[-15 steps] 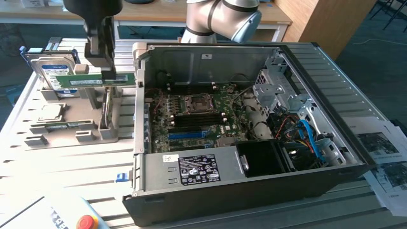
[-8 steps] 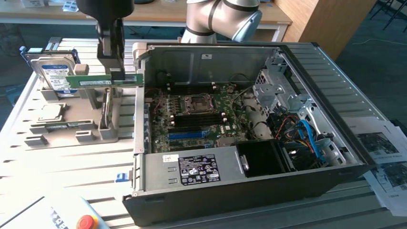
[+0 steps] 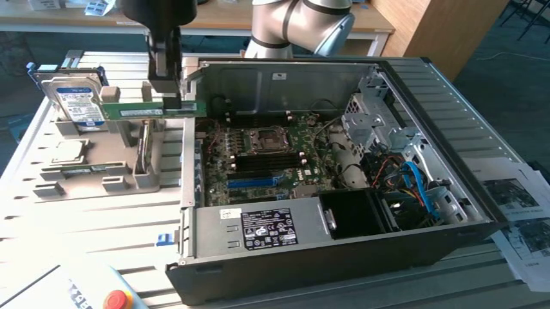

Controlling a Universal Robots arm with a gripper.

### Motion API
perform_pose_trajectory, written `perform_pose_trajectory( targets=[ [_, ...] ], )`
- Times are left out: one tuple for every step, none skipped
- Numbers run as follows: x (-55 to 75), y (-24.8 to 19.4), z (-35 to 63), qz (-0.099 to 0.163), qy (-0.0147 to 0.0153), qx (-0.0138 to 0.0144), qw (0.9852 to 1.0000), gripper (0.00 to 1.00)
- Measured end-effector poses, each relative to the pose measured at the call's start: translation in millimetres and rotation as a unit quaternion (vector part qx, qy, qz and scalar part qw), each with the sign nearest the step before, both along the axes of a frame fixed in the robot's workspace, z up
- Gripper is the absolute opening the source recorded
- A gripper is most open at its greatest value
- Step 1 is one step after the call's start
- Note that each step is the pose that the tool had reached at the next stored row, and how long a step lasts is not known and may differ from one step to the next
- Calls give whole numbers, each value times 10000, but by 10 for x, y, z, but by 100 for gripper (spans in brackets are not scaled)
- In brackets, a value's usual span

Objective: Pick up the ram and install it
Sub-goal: 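Pick up the ram and move it above insertion slot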

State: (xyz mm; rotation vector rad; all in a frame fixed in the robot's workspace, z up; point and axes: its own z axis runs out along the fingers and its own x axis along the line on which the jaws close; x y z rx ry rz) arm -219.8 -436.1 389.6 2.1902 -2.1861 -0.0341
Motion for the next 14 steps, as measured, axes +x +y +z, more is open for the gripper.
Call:
perform_pose_trajectory(
  targets=[
    [22, -3, 0, 0, 0, 0, 10000, 12],
    [43, -6, 0, 0, 0, 0, 10000, 12],
    [68, -9, -1, -1, 0, 0, 10000, 12],
    [92, -12, 0, -1, 0, 0, 10000, 12],
    [116, -16, 0, -1, 0, 0, 10000, 12],
    [141, -19, 0, 0, 0, 0, 10000, 12],
    [166, -23, 0, 0, 0, 0, 10000, 12],
    [190, -27, -1, 0, 0, 0, 10000, 12],
    [215, -30, 0, 0, 0, 0, 10000, 12],
    [239, -34, 0, 0, 0, 0, 10000, 12],
    [263, -37, 0, -1, 0, 0, 10000, 12],
    [288, -41, 0, -1, 0, 0, 10000, 12],
    [314, -44, 0, 0, 0, 0, 10000, 12],
    [341, -48, 0, 0, 0, 0, 10000, 12]
  ],
)
